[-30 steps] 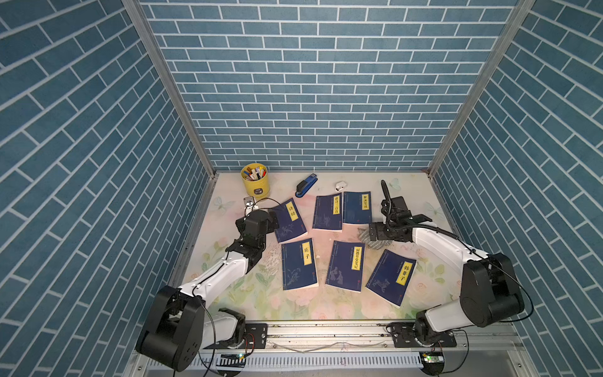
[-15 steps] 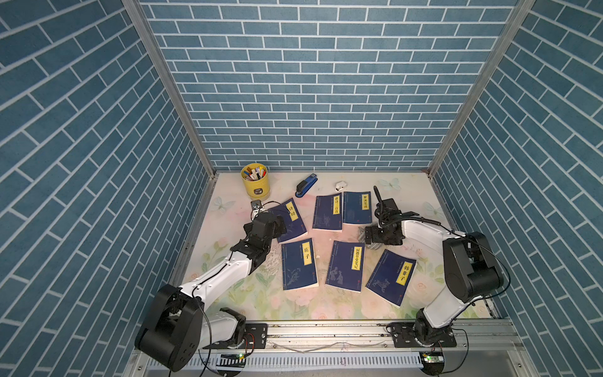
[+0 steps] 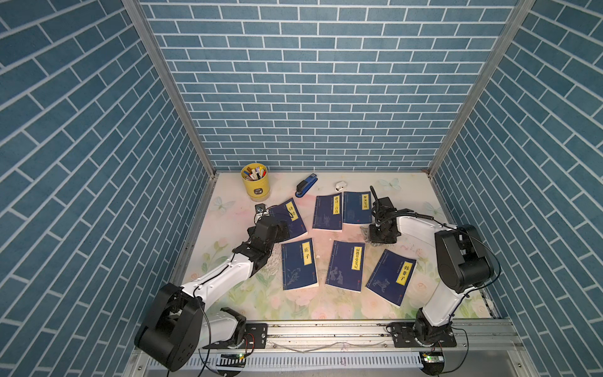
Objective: Wipe the cover of the book
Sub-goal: Pick up the cleaning item at the center of the board, then wipe the dirt from the cover of the book.
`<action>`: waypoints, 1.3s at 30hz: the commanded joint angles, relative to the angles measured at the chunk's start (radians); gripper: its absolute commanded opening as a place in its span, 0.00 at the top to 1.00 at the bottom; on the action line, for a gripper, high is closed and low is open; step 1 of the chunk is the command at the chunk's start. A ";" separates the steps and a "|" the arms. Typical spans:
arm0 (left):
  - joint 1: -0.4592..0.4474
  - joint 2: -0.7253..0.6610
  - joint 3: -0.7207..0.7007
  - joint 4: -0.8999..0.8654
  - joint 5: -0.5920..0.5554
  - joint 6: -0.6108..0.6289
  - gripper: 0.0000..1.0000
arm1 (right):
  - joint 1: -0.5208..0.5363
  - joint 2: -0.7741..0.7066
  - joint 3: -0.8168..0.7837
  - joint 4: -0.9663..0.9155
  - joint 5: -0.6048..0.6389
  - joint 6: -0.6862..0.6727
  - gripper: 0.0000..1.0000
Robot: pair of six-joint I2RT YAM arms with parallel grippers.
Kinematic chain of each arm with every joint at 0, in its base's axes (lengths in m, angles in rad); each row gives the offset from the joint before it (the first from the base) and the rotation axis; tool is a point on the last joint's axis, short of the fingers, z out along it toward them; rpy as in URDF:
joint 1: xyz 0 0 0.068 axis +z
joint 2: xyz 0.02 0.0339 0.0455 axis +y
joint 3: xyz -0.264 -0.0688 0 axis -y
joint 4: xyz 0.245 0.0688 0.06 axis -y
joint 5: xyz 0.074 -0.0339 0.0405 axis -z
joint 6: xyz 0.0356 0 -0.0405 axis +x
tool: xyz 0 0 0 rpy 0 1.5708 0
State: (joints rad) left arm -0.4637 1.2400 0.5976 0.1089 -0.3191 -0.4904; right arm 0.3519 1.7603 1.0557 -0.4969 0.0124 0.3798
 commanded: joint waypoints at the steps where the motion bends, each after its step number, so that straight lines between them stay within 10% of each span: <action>1: -0.009 0.017 -0.015 -0.008 0.011 -0.008 0.00 | 0.002 -0.022 0.005 -0.034 0.028 -0.002 0.85; 5: -0.009 0.029 -0.015 0.006 0.015 -0.005 0.00 | 0.002 -0.076 0.009 -0.043 0.044 -0.034 1.00; 17: -0.007 0.078 0.109 -0.009 -0.031 0.038 0.00 | 0.157 -0.167 0.226 -0.161 -0.070 -0.156 1.00; 28: 0.098 0.009 0.083 -0.077 0.023 0.002 0.00 | 0.455 0.057 0.387 -0.076 -0.192 -0.163 1.00; 39: 0.162 -0.110 -0.032 -0.075 0.062 -0.045 0.00 | 0.535 0.279 0.457 -0.006 -0.300 -0.155 1.00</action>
State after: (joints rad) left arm -0.3107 1.1419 0.5842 0.0414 -0.2768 -0.5209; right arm 0.8806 2.0060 1.4719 -0.5205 -0.2520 0.2535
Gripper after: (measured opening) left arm 0.998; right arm 0.109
